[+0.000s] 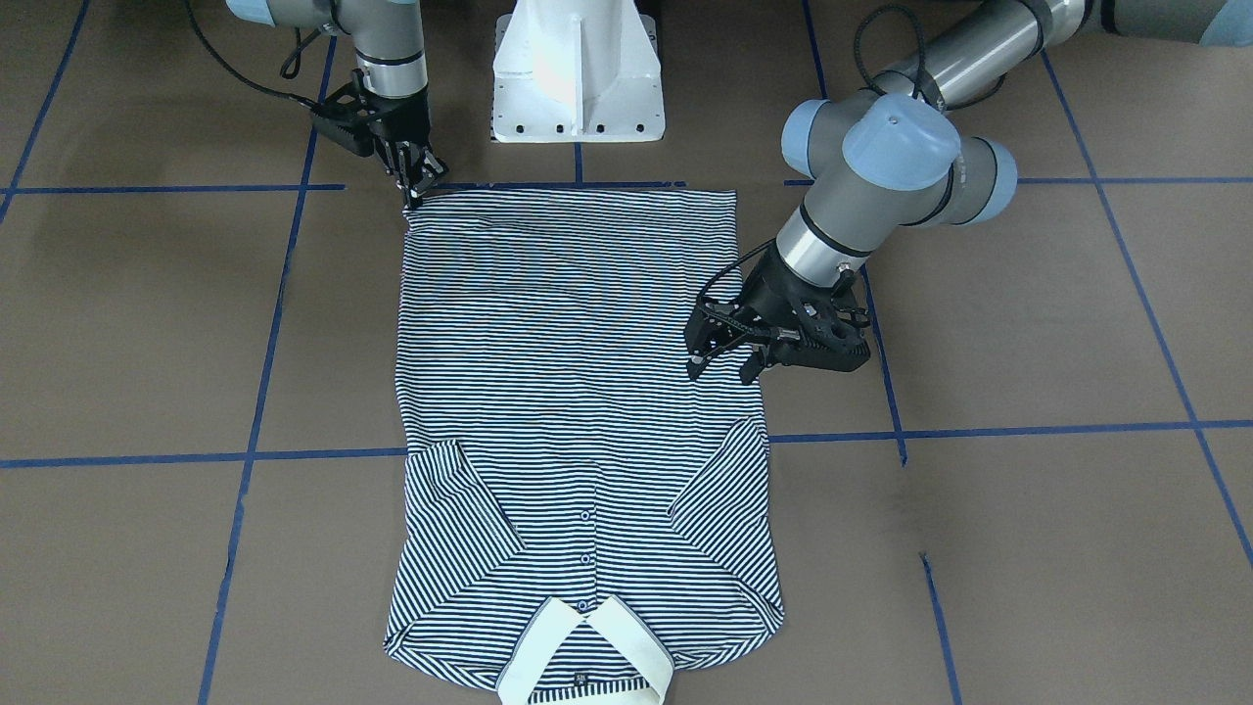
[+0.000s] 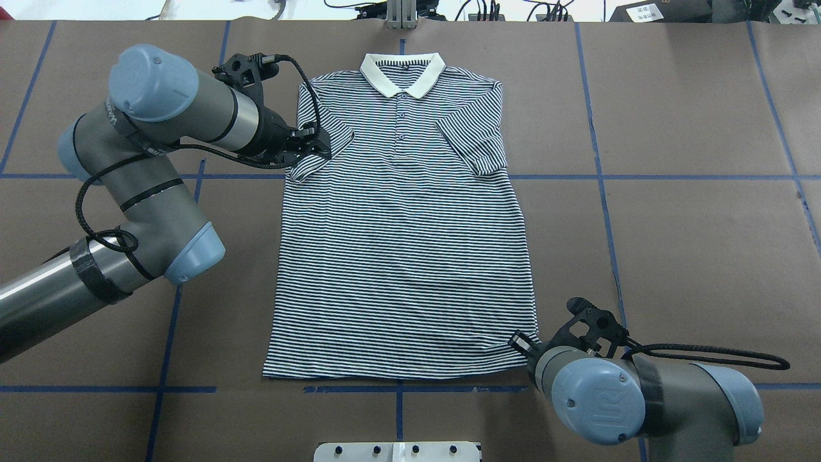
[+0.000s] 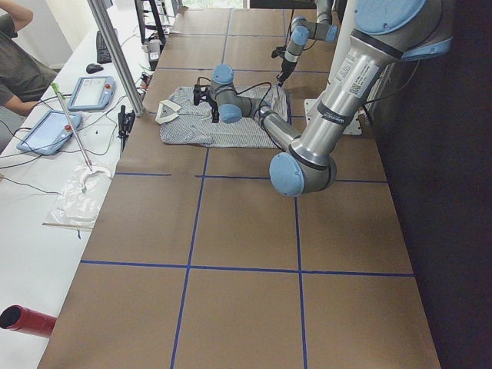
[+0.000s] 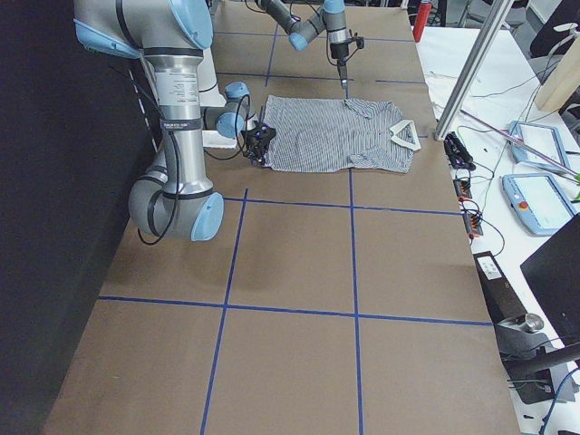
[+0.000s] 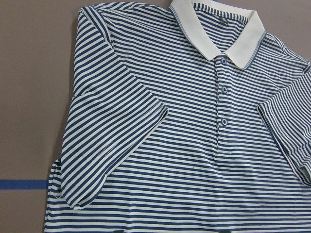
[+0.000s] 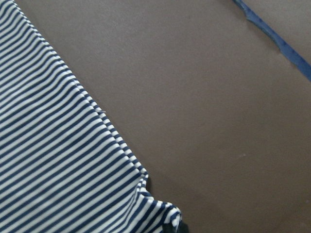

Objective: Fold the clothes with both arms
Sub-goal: 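Move both grippers down to the shirt's hem corners farthest from the collar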

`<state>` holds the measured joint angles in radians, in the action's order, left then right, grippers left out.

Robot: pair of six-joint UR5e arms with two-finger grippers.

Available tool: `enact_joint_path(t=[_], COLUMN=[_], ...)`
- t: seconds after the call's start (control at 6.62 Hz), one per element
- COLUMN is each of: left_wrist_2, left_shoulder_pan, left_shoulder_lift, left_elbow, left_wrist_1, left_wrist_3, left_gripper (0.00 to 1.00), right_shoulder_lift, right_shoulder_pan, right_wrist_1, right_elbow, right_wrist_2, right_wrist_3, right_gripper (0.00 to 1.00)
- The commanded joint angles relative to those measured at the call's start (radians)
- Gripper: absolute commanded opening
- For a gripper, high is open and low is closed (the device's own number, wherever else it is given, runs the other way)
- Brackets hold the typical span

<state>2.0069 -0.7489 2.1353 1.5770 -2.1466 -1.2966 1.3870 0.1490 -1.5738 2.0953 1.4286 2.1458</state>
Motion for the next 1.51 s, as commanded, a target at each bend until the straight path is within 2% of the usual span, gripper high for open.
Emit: enact_joint_path(t=[0.0,0.15,0.3,0.76,1.21,1.36], left_wrist_2=[-0.069,-0.162,-0.253,-0.442,-0.447,-0.445], left_shoulder_pan=[0.090,0.206,0.311,0.529,0.574,0.576], left_shoulder_lift=[-0.137,-0.266,-0.314,-0.371,-0.402,-0.402], left_elbow=[0.195,0.360,0.412,0.431,0.416,0.417], left_wrist_1=[0.016,0.075,0.133,0.252,0.261,0.261], left_wrist_3=[-0.125,-0.189,-0.292,-0.446,-0.452,-0.452], left_gripper=[0.71,0.72,0.77,0.76,0.75,0.69], right_shoulder_lift=[0.004,0.003,0.003,0.004,0.003,0.001], right_shoulder_pan=[0.007,0.007,0.007,0.006,0.003,0.003], right_wrist_1=[0.000,0.001,0.002,0.002,0.002,0.002], right_elbow=[0.041,0.048,0.057,0.060,0.060,0.061], right_wrist_2=[0.009,0.015,0.016,0.016,0.016,0.016], right_wrist_3=[-0.007,-0.007,-0.009,-0.010,-0.010,-0.010], right_gripper=[0.00,0.00,0.00,0.00,0.00,0.00])
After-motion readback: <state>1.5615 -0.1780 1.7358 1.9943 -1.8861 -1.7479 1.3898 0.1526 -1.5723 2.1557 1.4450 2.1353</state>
